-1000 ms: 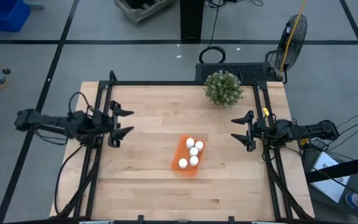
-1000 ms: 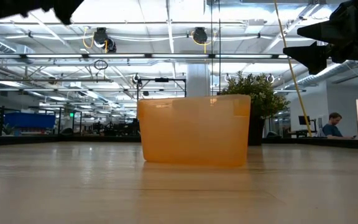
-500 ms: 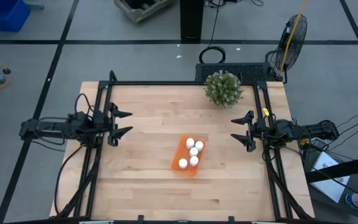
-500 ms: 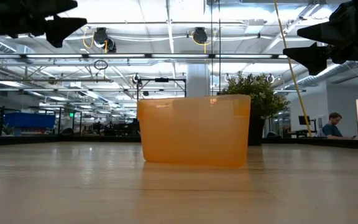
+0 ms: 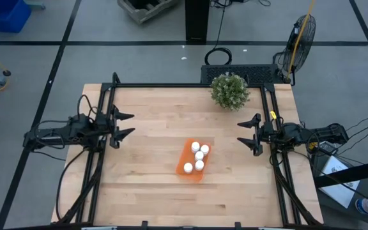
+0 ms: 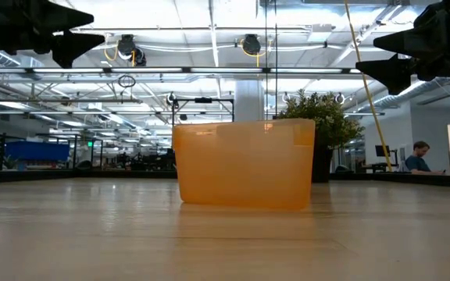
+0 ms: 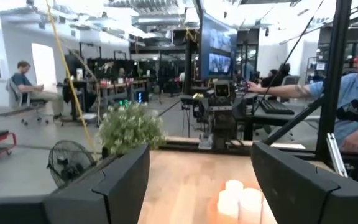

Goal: Pick and place pill bottles into a basket
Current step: Return to Home Position

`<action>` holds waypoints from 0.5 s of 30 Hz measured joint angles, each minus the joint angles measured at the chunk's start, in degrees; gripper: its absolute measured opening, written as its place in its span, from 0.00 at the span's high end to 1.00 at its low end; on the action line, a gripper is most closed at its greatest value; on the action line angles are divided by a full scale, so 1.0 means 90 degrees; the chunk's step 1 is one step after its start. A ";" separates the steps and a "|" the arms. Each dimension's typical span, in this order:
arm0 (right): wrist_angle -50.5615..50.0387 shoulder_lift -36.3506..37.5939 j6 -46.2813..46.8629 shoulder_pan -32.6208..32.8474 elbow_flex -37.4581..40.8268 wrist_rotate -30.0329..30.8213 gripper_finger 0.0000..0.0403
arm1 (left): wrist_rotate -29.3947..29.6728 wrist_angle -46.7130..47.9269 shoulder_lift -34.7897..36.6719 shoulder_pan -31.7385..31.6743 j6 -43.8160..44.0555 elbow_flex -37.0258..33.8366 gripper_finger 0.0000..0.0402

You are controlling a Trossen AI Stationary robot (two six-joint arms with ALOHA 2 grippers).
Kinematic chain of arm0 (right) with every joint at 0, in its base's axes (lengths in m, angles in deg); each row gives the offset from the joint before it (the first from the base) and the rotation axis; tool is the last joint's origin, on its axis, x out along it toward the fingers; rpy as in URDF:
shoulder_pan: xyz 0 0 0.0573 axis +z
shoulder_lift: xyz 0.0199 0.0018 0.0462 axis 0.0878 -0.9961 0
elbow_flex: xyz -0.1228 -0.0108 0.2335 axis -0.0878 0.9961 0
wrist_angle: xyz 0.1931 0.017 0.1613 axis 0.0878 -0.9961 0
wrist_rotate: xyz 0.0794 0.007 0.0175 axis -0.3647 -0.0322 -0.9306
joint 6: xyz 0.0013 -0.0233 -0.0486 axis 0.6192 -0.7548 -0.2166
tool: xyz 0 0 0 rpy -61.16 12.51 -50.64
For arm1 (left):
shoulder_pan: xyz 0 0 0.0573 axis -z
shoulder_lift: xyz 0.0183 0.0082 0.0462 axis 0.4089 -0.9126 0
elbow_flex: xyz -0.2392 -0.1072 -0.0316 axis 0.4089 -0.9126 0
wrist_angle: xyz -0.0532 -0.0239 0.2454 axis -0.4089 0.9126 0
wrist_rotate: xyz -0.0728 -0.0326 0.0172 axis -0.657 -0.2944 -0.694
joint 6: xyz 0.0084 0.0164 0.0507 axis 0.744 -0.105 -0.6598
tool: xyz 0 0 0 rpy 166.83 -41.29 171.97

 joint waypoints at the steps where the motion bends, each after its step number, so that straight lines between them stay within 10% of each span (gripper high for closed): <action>1: -0.0026 0.0000 0.0000 -0.0001 0.0000 -0.0002 0.22 | 0.0000 0.0145 0.0080 -0.0027 0.0064 0.0000 0.29; 15: -0.0027 0.0000 -0.0011 -0.0002 -0.0001 -0.0151 0.22 | -0.0283 0.0171 0.0630 -0.0054 0.0519 -0.1001 0.29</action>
